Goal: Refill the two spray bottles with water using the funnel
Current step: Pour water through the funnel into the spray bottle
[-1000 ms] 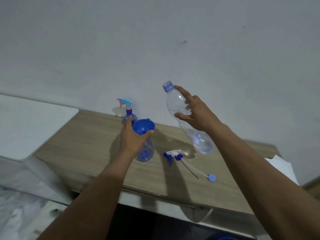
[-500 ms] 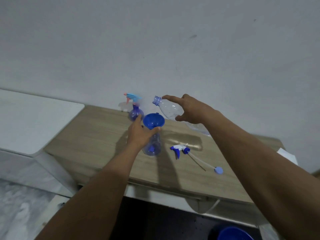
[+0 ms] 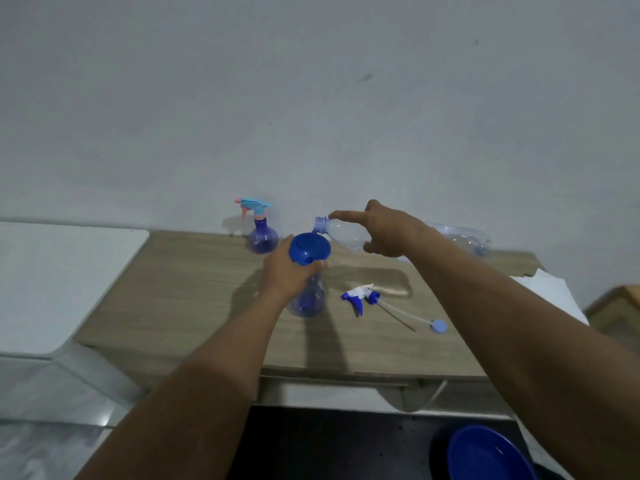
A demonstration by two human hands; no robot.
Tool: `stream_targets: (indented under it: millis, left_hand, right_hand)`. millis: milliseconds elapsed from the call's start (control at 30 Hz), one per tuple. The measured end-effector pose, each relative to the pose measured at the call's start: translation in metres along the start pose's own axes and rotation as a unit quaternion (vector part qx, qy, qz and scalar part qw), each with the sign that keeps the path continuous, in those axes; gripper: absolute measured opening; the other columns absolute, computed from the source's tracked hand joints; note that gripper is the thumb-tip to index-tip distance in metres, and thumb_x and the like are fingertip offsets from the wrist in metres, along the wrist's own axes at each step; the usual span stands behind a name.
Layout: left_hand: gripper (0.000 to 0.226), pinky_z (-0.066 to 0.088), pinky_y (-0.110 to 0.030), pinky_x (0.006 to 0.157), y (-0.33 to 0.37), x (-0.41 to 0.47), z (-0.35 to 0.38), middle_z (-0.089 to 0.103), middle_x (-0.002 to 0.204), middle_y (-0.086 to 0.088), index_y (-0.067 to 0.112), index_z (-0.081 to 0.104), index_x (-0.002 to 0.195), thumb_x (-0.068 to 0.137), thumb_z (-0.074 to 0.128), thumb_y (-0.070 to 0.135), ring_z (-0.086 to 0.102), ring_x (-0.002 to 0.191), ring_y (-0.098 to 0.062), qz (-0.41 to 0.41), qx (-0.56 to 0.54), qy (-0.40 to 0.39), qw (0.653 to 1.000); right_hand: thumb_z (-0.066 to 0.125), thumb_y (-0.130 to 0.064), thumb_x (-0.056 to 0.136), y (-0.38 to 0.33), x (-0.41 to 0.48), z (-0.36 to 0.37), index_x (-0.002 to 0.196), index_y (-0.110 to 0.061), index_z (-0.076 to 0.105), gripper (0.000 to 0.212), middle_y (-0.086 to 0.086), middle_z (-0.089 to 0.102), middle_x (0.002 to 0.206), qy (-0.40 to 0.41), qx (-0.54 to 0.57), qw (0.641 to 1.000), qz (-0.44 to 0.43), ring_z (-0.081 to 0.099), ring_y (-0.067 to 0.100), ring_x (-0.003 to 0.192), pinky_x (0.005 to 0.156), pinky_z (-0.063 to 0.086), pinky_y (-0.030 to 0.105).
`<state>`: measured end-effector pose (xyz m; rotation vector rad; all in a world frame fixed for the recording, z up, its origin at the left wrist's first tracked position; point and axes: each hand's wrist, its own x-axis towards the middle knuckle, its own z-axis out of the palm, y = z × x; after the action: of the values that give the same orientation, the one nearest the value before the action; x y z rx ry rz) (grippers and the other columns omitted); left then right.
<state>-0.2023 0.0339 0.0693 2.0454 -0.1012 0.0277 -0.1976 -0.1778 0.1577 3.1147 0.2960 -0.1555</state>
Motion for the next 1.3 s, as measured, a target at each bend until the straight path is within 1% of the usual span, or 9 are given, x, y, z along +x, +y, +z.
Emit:
stream_targets:
  millis: [133,267,333,500,600,733,833,1133,1300]
  left_hand:
    - [0.045,0.053,-0.031,0.082,0.000,0.006,-0.003,0.070,0.097,0.010,0.025,0.065,0.108,0.069,0.085,0.035,0.065,0.092,-0.014,0.003,0.012,-0.019,1.000]
    - [0.047,0.054,-0.030,0.080,-0.002,0.012,-0.007,0.071,0.096,0.009,0.024,0.067,0.108,0.066,0.086,0.036,0.066,0.090,-0.014,0.009,0.019,-0.030,0.999]
    - [0.048,0.056,-0.033,0.082,-0.005,0.015,-0.008,0.072,0.095,0.008,0.024,0.067,0.107,0.064,0.087,0.036,0.067,0.089,-0.014,0.007,0.016,-0.035,0.999]
    - [0.047,0.055,-0.032,0.082,-0.006,0.018,-0.009,0.071,0.096,0.006,0.022,0.067,0.107,0.066,0.088,0.032,0.066,0.089,-0.015,0.004,0.014,-0.048,0.999]
    - [0.047,0.054,-0.029,0.080,-0.006,0.019,-0.010,0.071,0.095,0.007,0.023,0.067,0.106,0.066,0.088,0.032,0.065,0.088,-0.013,0.004,0.009,-0.052,0.999]
    - [0.046,0.046,-0.019,0.068,-0.005,0.019,-0.012,0.068,0.092,0.010,0.024,0.066,0.104,0.066,0.089,0.033,0.062,0.082,-0.006,0.000,0.008,-0.063,0.998]
    - [0.046,0.044,-0.016,0.064,-0.004,0.019,-0.013,0.068,0.092,0.010,0.023,0.065,0.105,0.067,0.088,0.033,0.061,0.082,-0.006,-0.003,0.005,-0.068,0.998]
    - [0.047,0.044,-0.016,0.065,-0.006,0.021,-0.012,0.068,0.096,0.008,0.021,0.065,0.107,0.068,0.089,0.031,0.061,0.084,-0.007,-0.001,0.002,-0.076,0.997]
    - [0.050,0.049,-0.021,0.074,-0.007,0.023,-0.011,0.069,0.100,0.009,0.023,0.064,0.110,0.067,0.089,0.031,0.064,0.092,-0.010,-0.004,0.004,-0.076,0.997]
  right_hand:
    - [0.061,-0.011,0.090,-0.004,-0.002,0.007,0.145,-0.064,0.016,0.089,0.008,0.043,0.118,-0.009,-0.020,1.000,0.014,0.061,0.028,0.081,0.076,0.056,0.040]
    - [0.059,-0.008,0.091,-0.008,-0.004,0.011,0.148,-0.060,0.018,0.088,0.008,0.044,0.120,-0.013,-0.043,0.999,0.018,0.058,0.025,0.076,0.067,0.050,0.033]
    - [0.056,-0.006,0.090,-0.009,-0.004,0.013,0.147,-0.061,0.019,0.087,0.008,0.045,0.118,-0.013,-0.056,0.998,0.021,0.056,0.023,0.070,0.062,0.046,0.031]
    - [0.055,-0.006,0.090,-0.012,-0.002,0.012,0.147,-0.061,0.018,0.087,0.006,0.045,0.115,-0.011,-0.085,0.996,0.022,0.053,0.020,0.065,0.059,0.038,0.028]
    - [0.054,-0.006,0.091,-0.014,-0.002,0.010,0.147,-0.061,0.018,0.086,0.007,0.046,0.115,-0.004,-0.100,0.995,0.022,0.055,0.022,0.069,0.062,0.038,0.029]
    - [0.053,-0.006,0.091,-0.013,-0.003,0.008,0.148,-0.059,0.019,0.086,0.007,0.046,0.116,-0.003,-0.114,0.993,0.023,0.055,0.023,0.072,0.066,0.040,0.030]
    - [0.055,-0.007,0.091,-0.013,-0.004,0.005,0.148,-0.059,0.019,0.086,0.007,0.046,0.117,-0.004,-0.110,0.994,0.027,0.054,0.024,0.072,0.066,0.041,0.031]
    - [0.054,-0.007,0.092,-0.015,-0.006,0.003,0.149,-0.058,0.018,0.085,0.007,0.046,0.120,0.002,-0.135,0.991,0.022,0.050,0.024,0.078,0.075,0.043,0.032]
    - [0.057,-0.010,0.092,-0.014,-0.005,0.004,0.150,-0.057,0.018,0.084,0.009,0.047,0.121,0.016,-0.144,0.989,0.020,0.049,0.023,0.078,0.074,0.041,0.031]
